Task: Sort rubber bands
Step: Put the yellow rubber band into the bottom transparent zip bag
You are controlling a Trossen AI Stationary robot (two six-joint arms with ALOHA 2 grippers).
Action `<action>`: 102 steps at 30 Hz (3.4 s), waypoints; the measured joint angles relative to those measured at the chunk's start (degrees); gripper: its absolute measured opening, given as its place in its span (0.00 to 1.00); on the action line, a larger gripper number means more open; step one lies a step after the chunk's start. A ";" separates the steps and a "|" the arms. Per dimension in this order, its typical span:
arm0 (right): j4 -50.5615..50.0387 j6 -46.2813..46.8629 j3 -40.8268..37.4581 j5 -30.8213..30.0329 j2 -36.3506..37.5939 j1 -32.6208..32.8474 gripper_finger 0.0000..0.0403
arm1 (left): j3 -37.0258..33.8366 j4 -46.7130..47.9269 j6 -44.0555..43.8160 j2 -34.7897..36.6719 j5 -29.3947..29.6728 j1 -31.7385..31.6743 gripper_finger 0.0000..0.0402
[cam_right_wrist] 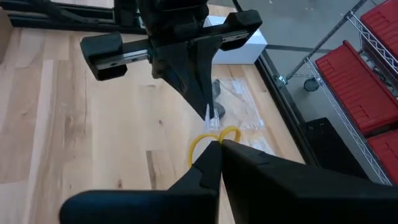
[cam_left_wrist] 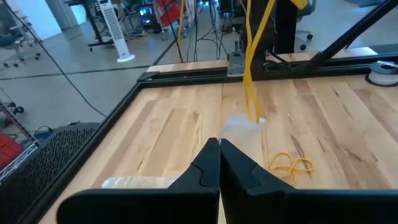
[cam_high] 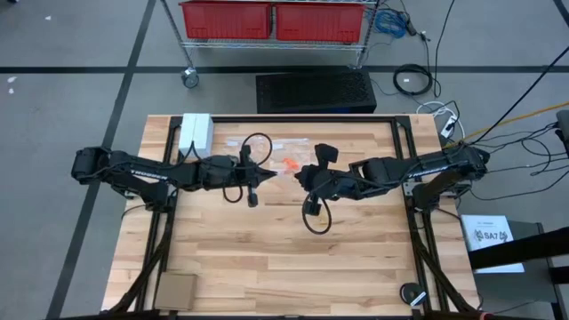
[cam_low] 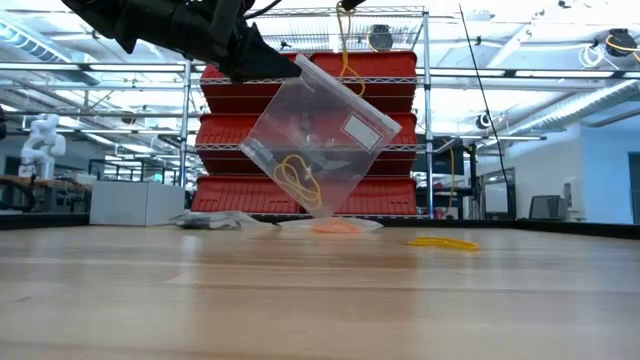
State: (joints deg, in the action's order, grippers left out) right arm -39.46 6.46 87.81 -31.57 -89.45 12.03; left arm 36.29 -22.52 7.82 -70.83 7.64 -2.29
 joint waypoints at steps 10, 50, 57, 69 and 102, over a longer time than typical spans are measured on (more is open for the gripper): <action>-0.59 3.99 0.00 0.04 -2.25 0.02 0.00 | 0.00 -1.97 -1.43 0.00 0.07 0.00 0.00; -4.91 5.72 -0.07 0.99 -11.02 -4.19 0.00 | 0.00 -2.30 -4.12 0.00 3.19 0.12 0.00; -5.26 7.89 -0.07 -2.55 -10.71 -1.28 0.00 | 0.00 -2.19 -4.56 0.00 3.30 0.12 0.00; -4.23 8.91 -0.07 -7.23 -10.71 -0.41 0.00 | 0.00 -2.01 -5.98 0.00 3.34 0.05 0.00; 0.96 8.38 -0.04 -5.57 -12.92 2.88 0.00 | 0.00 -0.46 -7.10 0.00 4.46 0.01 0.00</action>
State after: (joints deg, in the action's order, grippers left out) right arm -38.50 14.84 87.77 -37.14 -102.37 14.91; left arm 36.29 -22.99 0.73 -70.83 12.10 -2.28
